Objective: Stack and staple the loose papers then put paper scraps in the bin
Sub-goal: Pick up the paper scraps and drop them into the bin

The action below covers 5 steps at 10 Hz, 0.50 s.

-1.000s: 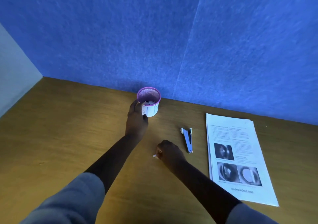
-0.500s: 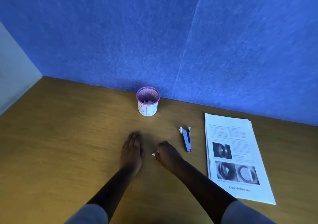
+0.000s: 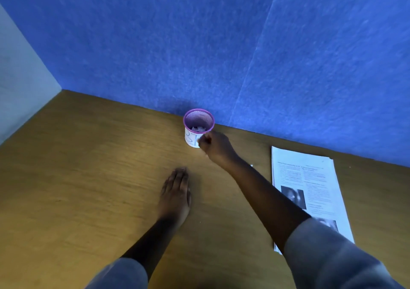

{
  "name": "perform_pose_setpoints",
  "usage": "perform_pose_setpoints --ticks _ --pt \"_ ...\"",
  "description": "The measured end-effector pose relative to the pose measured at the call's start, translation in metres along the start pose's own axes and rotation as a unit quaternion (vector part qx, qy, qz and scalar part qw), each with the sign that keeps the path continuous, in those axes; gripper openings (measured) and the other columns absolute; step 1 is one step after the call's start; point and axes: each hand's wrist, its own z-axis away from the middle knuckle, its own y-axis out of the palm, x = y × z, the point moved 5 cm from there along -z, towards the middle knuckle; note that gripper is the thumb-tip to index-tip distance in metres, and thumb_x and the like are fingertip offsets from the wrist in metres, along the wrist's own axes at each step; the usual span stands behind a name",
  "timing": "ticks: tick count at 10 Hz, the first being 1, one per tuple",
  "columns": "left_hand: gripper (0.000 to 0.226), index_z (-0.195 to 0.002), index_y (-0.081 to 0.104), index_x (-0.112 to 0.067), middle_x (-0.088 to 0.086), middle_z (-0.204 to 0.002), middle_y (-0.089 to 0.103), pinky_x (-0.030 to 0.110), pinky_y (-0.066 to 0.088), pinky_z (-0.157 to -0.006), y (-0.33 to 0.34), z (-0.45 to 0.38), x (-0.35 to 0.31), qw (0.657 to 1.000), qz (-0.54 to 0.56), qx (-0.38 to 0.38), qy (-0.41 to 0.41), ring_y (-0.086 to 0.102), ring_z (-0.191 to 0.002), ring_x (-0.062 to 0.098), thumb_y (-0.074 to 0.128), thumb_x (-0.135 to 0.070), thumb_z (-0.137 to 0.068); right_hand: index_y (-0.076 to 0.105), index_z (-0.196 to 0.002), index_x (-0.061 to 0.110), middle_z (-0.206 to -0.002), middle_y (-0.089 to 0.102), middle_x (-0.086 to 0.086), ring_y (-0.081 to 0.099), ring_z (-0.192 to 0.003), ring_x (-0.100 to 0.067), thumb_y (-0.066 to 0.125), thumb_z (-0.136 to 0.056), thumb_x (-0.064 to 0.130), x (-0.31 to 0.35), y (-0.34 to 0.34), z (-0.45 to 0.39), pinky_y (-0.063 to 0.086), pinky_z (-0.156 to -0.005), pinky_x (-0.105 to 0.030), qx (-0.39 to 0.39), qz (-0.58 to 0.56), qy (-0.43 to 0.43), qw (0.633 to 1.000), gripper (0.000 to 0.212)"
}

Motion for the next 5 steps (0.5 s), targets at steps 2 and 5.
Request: perform_pose_setpoints --ticks 2,5 --pt "0.055 -0.128 0.050 -0.008 0.009 -0.132 0.056 0.038 0.043 -0.100 -0.001 0.000 -0.003 1.000 -0.009 0.003 0.000 0.052 -0.123 0.025 0.033 -0.028 -0.080 0.061 -0.110 -0.004 -0.117 0.061 -0.022 0.060 -0.104 -0.033 0.045 -0.093 0.018 0.017 -0.016 -0.049 0.045 -0.077 -0.032 -0.090 0.033 0.046 0.994 0.032" --pt "0.056 -0.127 0.052 -0.008 0.008 -0.130 0.058 0.040 0.045 -0.097 0.003 -0.001 -0.001 1.000 -0.013 -0.007 0.007 0.054 -0.121 0.024 0.033 -0.029 -0.078 0.037 -0.140 0.017 -0.133 0.042 -0.016 0.055 -0.114 -0.031 0.048 -0.093 0.019 0.007 -0.015 -0.041 0.048 -0.094 -0.040 -0.045 0.067 -0.023 0.996 0.048"
